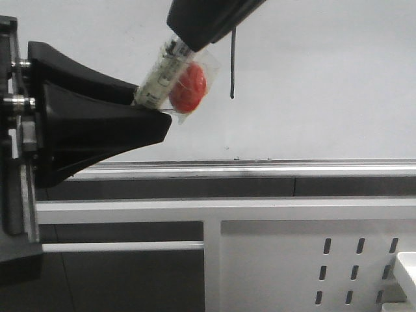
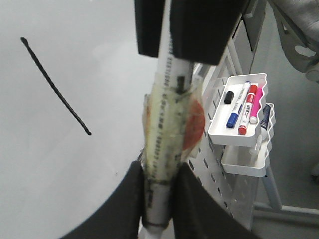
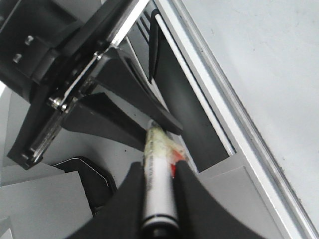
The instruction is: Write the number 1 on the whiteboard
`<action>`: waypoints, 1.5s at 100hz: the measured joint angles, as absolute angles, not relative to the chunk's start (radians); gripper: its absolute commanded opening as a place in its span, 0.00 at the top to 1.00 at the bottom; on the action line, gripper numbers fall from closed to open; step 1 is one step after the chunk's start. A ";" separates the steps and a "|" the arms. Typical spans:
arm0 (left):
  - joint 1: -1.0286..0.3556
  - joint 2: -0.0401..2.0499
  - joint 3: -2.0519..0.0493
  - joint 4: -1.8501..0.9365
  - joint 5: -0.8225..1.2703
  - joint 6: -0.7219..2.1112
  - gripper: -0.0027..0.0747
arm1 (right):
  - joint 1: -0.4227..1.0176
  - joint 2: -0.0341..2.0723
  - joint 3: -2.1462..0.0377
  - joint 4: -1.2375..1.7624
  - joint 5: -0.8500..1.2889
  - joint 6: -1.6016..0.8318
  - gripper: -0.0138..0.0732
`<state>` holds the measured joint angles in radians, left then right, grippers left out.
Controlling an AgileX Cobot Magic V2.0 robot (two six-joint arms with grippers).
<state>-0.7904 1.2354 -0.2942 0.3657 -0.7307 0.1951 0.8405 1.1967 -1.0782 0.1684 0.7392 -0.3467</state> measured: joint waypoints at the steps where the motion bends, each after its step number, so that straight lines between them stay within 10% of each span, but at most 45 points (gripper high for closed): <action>1: -0.790 1.235 -0.294 0.366 -0.731 0.195 0.99 | 0.841 1.197 -1.078 0.168 0.739 -0.347 0.89; 26: -0.792 1.235 -0.294 0.258 -0.752 0.188 0.99 | 0.841 1.197 -1.078 0.168 0.706 -0.347 0.25; 40: -0.792 1.235 -0.270 0.052 -0.834 0.186 0.99 | 0.841 1.190 -1.084 0.168 0.686 -0.345 0.44; 52: -0.792 1.235 -0.209 -0.116 -0.966 0.186 0.99 | 0.841 1.156 -1.093 0.166 0.686 -0.345 0.93; 150: -0.895 1.332 -0.163 -0.640 -1.137 0.159 0.99 | 0.841 1.022 -1.096 0.093 0.745 -0.337 0.91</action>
